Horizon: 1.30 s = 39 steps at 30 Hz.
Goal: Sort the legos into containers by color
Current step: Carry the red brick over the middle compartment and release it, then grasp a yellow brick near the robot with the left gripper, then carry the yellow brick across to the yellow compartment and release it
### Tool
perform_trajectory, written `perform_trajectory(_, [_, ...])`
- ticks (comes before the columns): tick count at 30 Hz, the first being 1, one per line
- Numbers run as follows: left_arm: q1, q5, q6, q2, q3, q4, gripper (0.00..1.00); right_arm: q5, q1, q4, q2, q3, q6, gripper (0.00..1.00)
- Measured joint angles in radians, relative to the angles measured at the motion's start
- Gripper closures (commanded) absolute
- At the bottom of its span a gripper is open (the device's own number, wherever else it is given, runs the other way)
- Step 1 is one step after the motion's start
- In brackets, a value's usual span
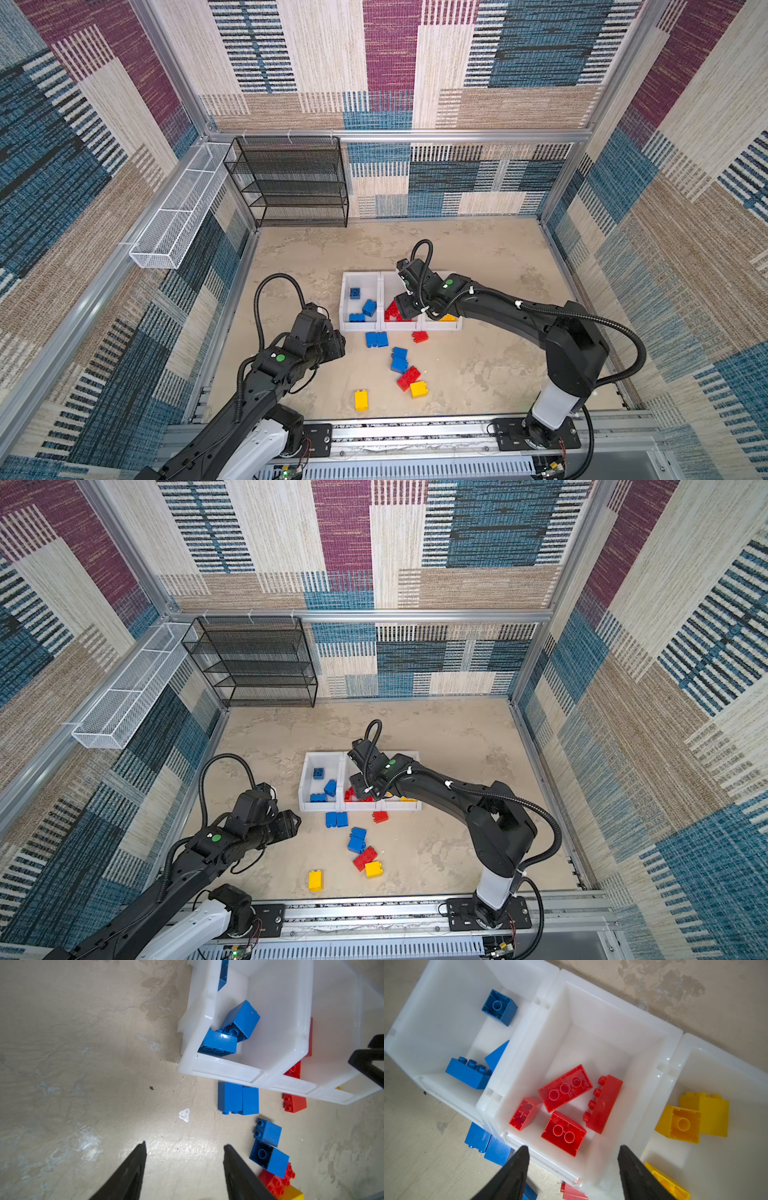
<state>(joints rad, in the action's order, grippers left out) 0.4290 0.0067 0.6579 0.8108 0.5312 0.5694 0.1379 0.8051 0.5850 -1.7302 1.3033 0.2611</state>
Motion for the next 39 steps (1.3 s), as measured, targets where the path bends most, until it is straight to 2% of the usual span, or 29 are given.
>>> perform_trajectory(6, [0.085, 0.024, 0.023, 0.0, -0.013, 0.02, 0.37, 0.0, -0.008, -0.011, 0.033, -0.03, 0.011, 0.29])
perform_trajectory(13, [0.342, 0.012, 0.124, 0.036, -0.04, 0.05, 0.35, -0.001, -0.013, -0.021, 0.063, -0.074, 0.019, 0.29])
perform_trajectory(18, [0.472, -0.006, 0.223, 0.087, -0.055, 0.066, 0.33, -0.008, -0.016, -0.029, 0.082, -0.106, 0.026, 0.29])
perform_trajectory(26, [0.597, -0.033, 0.314, 0.198, -0.047, 0.074, 0.35, -0.009, -0.018, -0.048, 0.104, -0.141, 0.031, 0.29])
perform_trajectory(29, [0.626, -0.046, 0.33, 0.241, -0.03, 0.073, 0.4, -0.015, -0.018, -0.052, 0.111, -0.151, 0.034, 0.29])
perform_trajectory(32, [0.639, -0.054, 0.335, 0.281, -0.014, 0.073, 0.49, -0.015, -0.019, -0.057, 0.116, -0.159, 0.035, 0.29])
perform_trajectory(37, [0.647, -0.055, 0.334, 0.309, -0.005, 0.064, 0.7, -0.015, -0.02, -0.063, 0.121, -0.166, 0.038, 0.29])
perform_trajectory(39, [0.647, -0.054, 0.334, 0.309, -0.004, 0.056, 0.72, -0.015, -0.02, -0.064, 0.124, -0.167, 0.042, 0.29])
